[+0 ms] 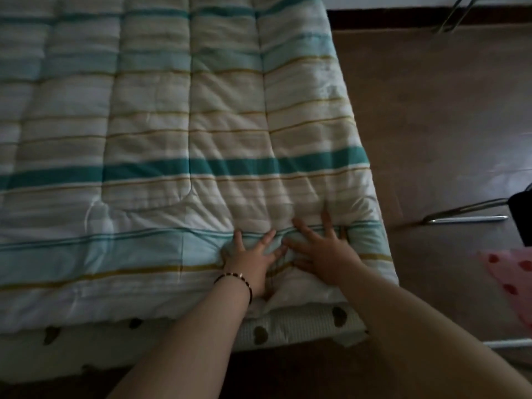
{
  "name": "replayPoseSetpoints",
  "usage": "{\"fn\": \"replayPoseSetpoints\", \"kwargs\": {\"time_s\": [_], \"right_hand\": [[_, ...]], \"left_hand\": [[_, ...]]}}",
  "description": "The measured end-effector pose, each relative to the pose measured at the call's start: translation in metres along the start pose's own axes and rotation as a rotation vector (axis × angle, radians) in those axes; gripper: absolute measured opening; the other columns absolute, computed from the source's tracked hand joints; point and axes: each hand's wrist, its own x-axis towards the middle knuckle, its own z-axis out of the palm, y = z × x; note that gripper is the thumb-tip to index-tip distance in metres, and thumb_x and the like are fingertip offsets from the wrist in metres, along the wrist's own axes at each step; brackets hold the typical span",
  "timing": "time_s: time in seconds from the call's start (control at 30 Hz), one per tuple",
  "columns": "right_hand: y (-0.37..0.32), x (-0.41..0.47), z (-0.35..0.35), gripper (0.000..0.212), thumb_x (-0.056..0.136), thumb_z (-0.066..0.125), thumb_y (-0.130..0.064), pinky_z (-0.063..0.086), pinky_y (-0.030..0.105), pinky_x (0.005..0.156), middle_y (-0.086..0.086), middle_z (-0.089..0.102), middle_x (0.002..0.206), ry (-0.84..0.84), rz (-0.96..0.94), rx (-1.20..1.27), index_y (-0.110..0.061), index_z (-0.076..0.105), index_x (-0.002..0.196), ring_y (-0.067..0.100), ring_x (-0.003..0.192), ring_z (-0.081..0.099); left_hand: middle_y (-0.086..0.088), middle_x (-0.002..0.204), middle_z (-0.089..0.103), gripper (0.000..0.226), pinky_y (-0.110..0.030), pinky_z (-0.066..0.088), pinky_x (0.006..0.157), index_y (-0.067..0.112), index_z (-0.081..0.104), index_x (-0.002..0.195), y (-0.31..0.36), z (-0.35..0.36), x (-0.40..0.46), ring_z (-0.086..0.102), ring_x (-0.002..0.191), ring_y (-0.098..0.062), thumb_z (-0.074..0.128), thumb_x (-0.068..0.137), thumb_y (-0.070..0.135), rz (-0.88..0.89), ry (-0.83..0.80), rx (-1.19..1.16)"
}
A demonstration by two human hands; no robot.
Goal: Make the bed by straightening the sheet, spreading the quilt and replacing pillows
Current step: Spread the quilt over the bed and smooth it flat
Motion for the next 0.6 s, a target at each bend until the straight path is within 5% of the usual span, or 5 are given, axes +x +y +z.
{"fn": "replayPoseSetpoints", "kwargs": {"time_s": [0.13, 0.33, 0.6], "right_hand": [[0.002, 0.003, 0.002, 0.06, 0.095, 0.024, -0.069, 0.008, 0.075, 0.111, -0.022, -0.025, 0.159, 0.006, 0.001, -0.013, -0.064, -0.01, 0.144, 0.048, 0.141, -0.03], [-0.005, -0.025, 0.024, 0.062, 0.09, 0.007, -0.065, 0.011, 0.076, 0.11, -0.015, -0.032, 0.158, -0.004, -0.079, -0.125, -0.056, -0.013, 0.148, 0.052, 0.141, -0.028], [-0.003, -0.05, 0.047, 0.056, 0.095, 0.006, -0.065, 0.003, 0.075, 0.111, -0.021, -0.02, 0.161, 0.133, -0.097, -0.041, -0.058, -0.01, 0.148, 0.047, 0.144, -0.025]], "left_hand": [[0.03, 0.148, -0.032, 0.088, -0.075, 0.008, 0.105, 0.064, -0.007, 0.139, 0.0, 0.012, 0.004, -0.021, 0.138, -0.052, 0.058, 0.08, 0.066, -0.047, 0.056, -0.043], [0.028, 0.149, -0.034, 0.089, -0.074, 0.013, 0.106, 0.071, -0.013, 0.133, 0.025, 0.046, -0.025, -0.023, 0.138, -0.052, 0.05, 0.07, 0.08, -0.174, 0.107, -0.111], [0.029, 0.152, -0.026, 0.088, -0.073, 0.007, 0.109, 0.071, -0.007, 0.135, 0.042, 0.062, -0.034, -0.018, 0.141, -0.048, 0.056, 0.073, 0.074, -0.241, 0.2, -0.203]]}}
